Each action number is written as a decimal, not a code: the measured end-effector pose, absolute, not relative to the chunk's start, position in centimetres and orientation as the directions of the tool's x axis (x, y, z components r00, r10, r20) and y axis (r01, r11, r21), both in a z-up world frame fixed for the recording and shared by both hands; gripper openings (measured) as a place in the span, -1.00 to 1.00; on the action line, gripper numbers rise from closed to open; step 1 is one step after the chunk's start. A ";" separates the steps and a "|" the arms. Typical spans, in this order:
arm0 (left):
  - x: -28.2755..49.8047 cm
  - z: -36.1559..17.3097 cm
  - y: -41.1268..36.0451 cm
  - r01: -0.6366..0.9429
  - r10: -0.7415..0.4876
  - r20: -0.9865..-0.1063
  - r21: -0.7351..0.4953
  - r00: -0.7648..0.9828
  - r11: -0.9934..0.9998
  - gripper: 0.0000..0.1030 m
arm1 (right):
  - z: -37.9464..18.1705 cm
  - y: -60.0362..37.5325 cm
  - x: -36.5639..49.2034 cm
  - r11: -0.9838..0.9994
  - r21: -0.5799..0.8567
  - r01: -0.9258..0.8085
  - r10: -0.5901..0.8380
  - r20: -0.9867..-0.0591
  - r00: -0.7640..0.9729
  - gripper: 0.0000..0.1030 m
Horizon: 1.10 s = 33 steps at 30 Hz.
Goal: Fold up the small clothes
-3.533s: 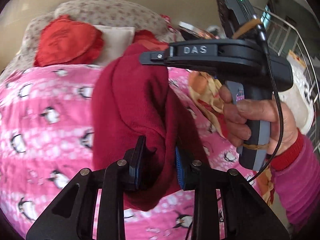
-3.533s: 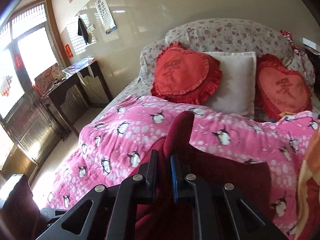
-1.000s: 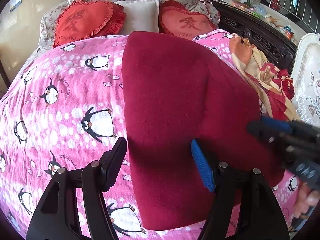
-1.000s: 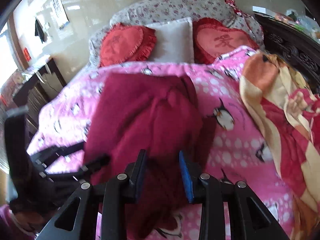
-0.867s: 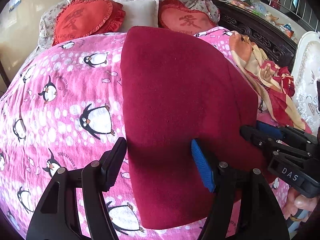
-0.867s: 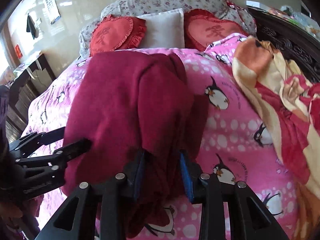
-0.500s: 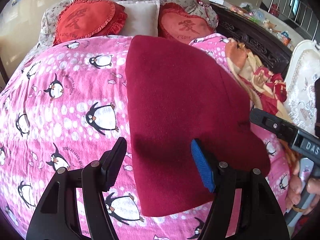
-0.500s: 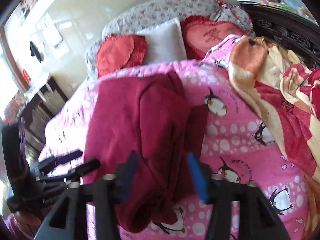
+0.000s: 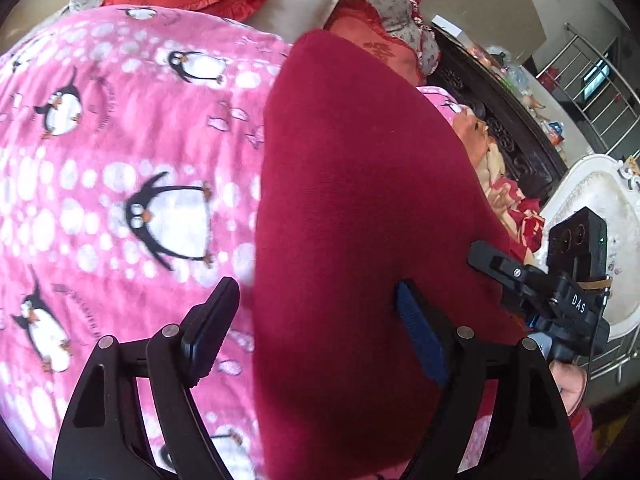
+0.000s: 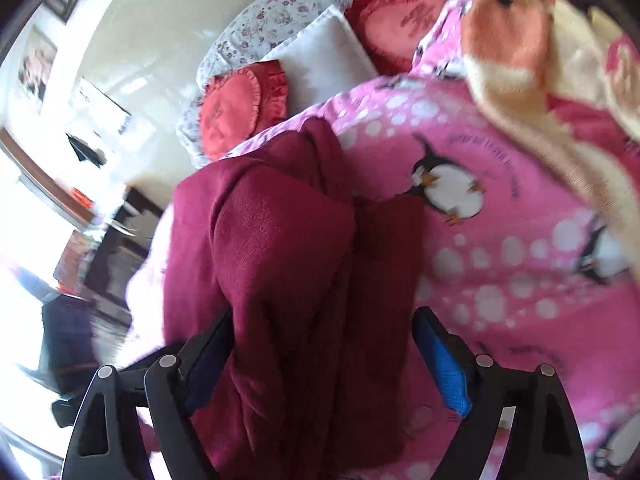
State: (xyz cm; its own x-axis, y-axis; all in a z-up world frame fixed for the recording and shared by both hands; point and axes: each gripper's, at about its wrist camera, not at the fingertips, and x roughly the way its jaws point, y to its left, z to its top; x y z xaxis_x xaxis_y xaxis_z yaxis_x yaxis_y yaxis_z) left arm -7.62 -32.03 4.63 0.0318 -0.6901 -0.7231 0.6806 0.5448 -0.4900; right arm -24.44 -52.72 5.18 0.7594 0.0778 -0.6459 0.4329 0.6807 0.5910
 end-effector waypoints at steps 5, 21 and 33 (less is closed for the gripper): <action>-8.0 4.6 -33.1 0.673 -0.692 -0.722 -0.516 -0.008 0.530 0.41 | 4.9 -51.6 -23.9 0.694 0.603 0.393 0.099 -0.621 0.778 0.04; -12.0 7.8 -19.2 0.714 -0.546 -0.836 -0.350 0.054 0.607 0.05 | 8.5 -40.4 -25.8 0.686 0.671 0.281 0.283 -0.602 0.747 0.01; -13.1 8.6 -17.1 0.712 -0.476 -0.833 -0.152 0.281 0.686 0.07 | 14.3 -33.0 -26.2 0.927 0.345 0.144 0.139 -0.675 0.725 -0.02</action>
